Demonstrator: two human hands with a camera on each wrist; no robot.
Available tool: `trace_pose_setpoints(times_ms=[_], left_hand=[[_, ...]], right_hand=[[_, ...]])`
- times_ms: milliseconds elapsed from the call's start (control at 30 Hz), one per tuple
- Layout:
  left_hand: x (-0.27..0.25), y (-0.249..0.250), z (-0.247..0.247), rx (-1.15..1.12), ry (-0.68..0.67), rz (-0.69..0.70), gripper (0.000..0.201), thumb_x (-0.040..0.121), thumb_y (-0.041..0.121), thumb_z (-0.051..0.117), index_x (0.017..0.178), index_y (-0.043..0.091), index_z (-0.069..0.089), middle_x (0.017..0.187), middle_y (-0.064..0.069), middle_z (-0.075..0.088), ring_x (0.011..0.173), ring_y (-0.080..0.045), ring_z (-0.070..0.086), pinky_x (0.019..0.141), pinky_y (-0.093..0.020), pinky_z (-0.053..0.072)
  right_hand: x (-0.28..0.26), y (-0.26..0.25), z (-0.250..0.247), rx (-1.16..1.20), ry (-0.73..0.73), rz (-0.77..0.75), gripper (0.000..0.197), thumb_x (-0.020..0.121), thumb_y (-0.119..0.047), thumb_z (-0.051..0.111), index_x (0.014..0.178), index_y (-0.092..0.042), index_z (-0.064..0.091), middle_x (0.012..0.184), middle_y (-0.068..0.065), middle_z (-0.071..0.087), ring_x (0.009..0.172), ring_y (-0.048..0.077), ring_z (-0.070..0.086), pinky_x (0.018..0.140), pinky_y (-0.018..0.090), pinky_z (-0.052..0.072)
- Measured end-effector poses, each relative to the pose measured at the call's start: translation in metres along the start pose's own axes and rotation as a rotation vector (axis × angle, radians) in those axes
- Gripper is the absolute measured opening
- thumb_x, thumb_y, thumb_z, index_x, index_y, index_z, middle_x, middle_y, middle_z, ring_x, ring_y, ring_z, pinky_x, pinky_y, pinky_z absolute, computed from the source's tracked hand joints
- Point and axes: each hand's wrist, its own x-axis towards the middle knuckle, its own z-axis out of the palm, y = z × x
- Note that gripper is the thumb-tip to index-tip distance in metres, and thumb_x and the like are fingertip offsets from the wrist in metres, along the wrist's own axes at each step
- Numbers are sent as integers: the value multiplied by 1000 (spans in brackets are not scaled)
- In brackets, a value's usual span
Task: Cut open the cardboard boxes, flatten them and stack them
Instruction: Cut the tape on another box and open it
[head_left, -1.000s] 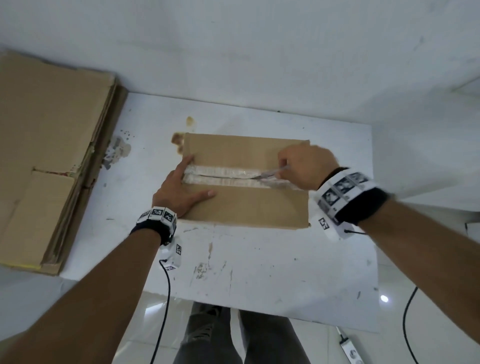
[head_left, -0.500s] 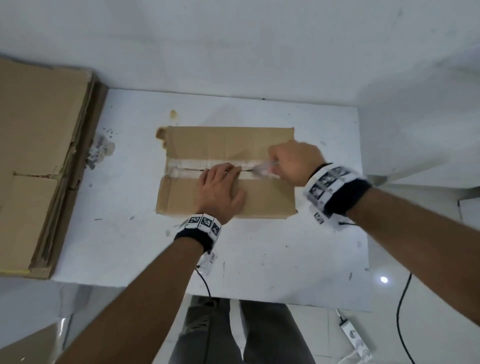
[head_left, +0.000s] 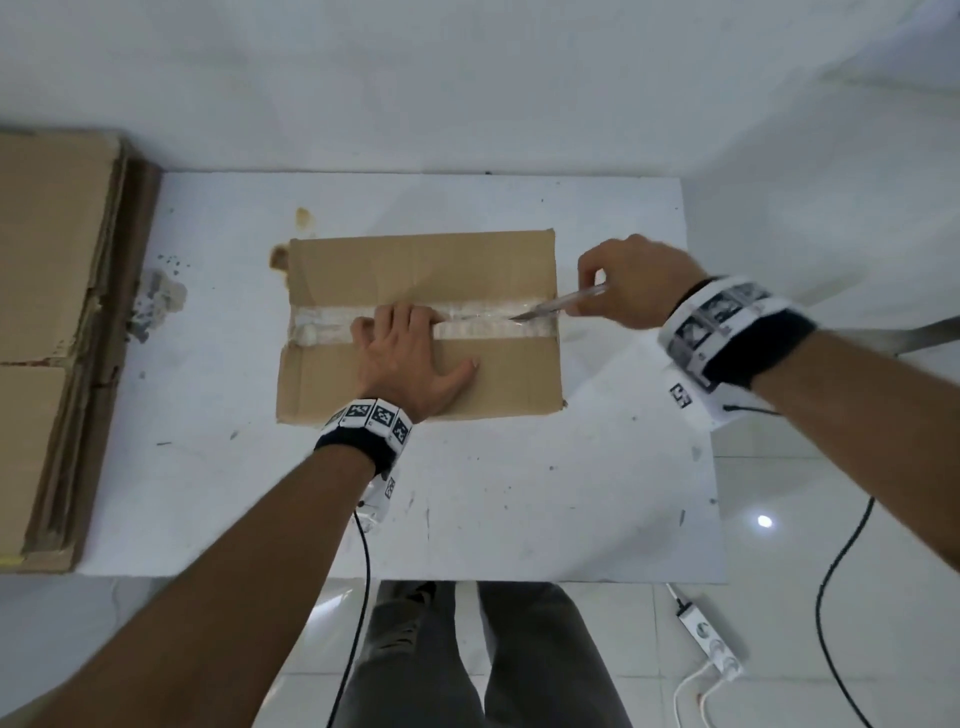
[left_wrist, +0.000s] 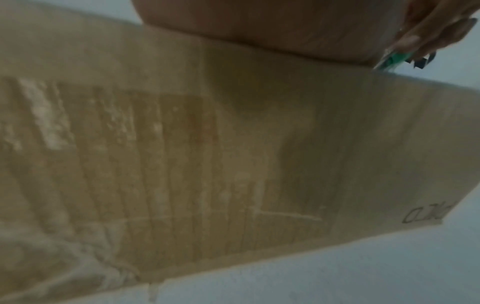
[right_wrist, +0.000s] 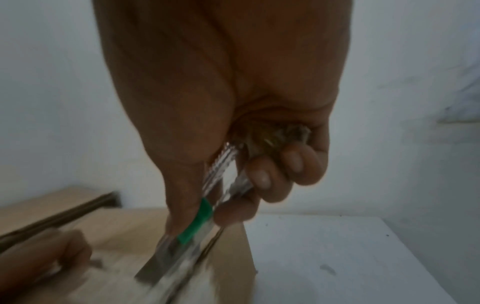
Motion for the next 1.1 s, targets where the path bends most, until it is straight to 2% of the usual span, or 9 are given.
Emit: trace_pose_setpoints(times_ms=[67,200,333,433,600,700,867,1000,1100], left_hand=[[2,0,0,13,13,16,72,76,80,46,116,21,57,114,1,54,113,-26,45,102,-53,31],[9,0,0,11,-6,16,74,79,83,41,113,18,56,109,-3,56,108,-27,45,98,-50,32],[9,1,0,-13,18,44,74,78,84,42,107,17,54,99,-4,54,101,-27,45,96,-49,32],[8,1,-1,-17,9,33,75,77,84,42,103,14,51,97,-7,55,100,-29,46,100,-51,34],[9,-4,1,-37,36,61,77,76,83,47,103,12,55,95,-10,56,103,-33,49,109,-59,31],[10,-4,-1,-39,11,69,77,77,82,46,105,11,56,95,-9,56,103,-32,51,113,-62,27],[5,-2,-2,-49,27,88,78,77,80,46,106,9,57,97,-10,58,106,-34,53,116,-64,22],[7,-1,-4,-22,-5,50,83,76,83,43,106,6,57,98,-12,58,107,-35,53,118,-63,20],[10,-4,-3,-15,13,40,79,80,82,42,104,8,56,98,-11,57,106,-35,50,116,-63,24]], right_hand=[[-3,7,-4,44,13,27,29,85,-59,69,83,-31,65,87,-4,62,74,19,62,65,31,44],[-11,-2,17,-4,63,13,30,92,-54,62,88,-25,64,85,1,62,79,24,62,66,32,45],[-11,12,0,83,33,47,29,84,-57,71,82,-29,66,90,-2,62,78,20,62,64,30,43],[-11,0,9,19,26,28,30,89,-53,67,89,-23,68,91,2,65,81,24,64,67,32,45],[-17,26,-14,90,24,86,28,84,-55,73,83,-28,65,87,-2,63,82,20,62,71,33,47],[-23,17,5,36,40,64,32,87,-56,68,90,-24,68,90,1,64,81,25,63,66,31,43],[-24,27,6,53,39,50,29,87,-56,68,88,-27,66,91,-2,64,80,20,62,57,27,35],[-35,41,24,234,73,83,35,88,-59,64,87,-25,70,81,-5,62,77,20,63,66,29,47],[-44,50,39,437,122,155,37,89,-59,64,82,-23,71,68,-11,60,65,12,62,61,27,47]])
